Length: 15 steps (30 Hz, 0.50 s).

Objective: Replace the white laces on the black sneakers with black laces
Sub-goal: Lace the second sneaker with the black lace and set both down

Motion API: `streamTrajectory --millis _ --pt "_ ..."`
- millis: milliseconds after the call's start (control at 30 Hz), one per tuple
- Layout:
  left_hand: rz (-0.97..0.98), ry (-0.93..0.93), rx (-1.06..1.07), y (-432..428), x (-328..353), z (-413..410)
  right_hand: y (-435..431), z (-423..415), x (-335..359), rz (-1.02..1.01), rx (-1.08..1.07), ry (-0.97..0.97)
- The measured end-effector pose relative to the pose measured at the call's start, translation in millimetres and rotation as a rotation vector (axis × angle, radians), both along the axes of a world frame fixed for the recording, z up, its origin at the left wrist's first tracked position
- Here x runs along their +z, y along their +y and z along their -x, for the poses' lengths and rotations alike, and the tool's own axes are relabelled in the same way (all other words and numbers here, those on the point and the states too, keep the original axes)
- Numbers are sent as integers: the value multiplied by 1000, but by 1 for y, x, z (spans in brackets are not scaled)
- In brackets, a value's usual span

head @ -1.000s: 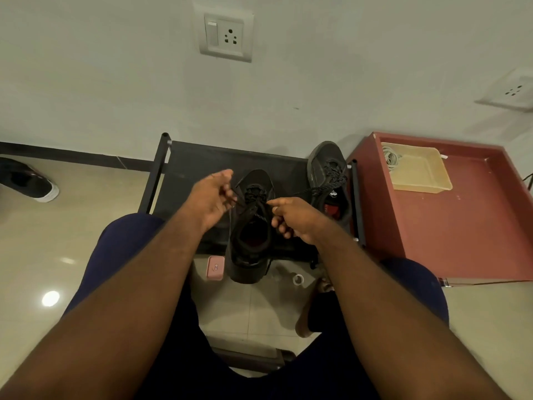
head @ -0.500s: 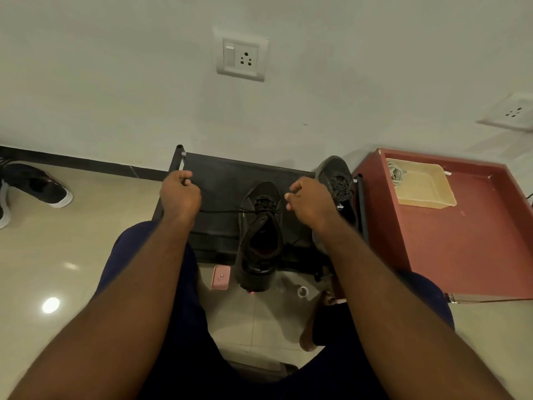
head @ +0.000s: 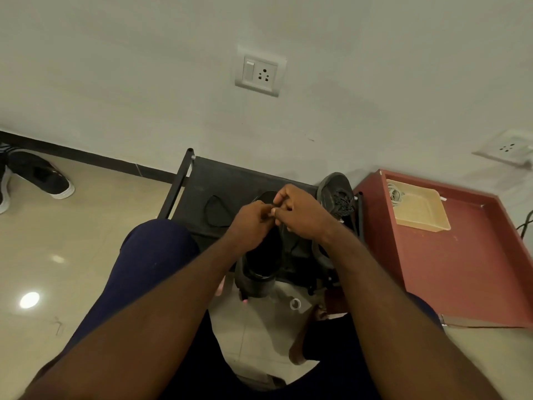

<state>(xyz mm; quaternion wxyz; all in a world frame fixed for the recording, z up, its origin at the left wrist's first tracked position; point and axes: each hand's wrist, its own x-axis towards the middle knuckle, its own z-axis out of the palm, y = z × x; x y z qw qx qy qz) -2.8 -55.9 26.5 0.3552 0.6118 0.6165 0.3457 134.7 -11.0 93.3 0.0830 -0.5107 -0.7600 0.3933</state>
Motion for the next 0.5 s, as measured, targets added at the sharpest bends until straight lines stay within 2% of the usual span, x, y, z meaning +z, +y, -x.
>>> streamTrajectory --millis 67,200,267,333,400,500 --pt "44 -193 173 4 2 4 0 -1 1 -6 -16 13" --pt "357 -774 622 12 1 23 -3 -17 -6 -24 -109 5" --pt "502 -882 709 13 -1 33 -11 -27 -15 -77 -195 7" --pt "626 -869 637 9 1 38 -21 -28 -24 -96 -275 61" --pt "735 -758 378 1 10 33 -27 -23 -30 -75 -296 128" --pt "709 -683 113 -11 20 13 -36 -13 -31 -19 -206 189"
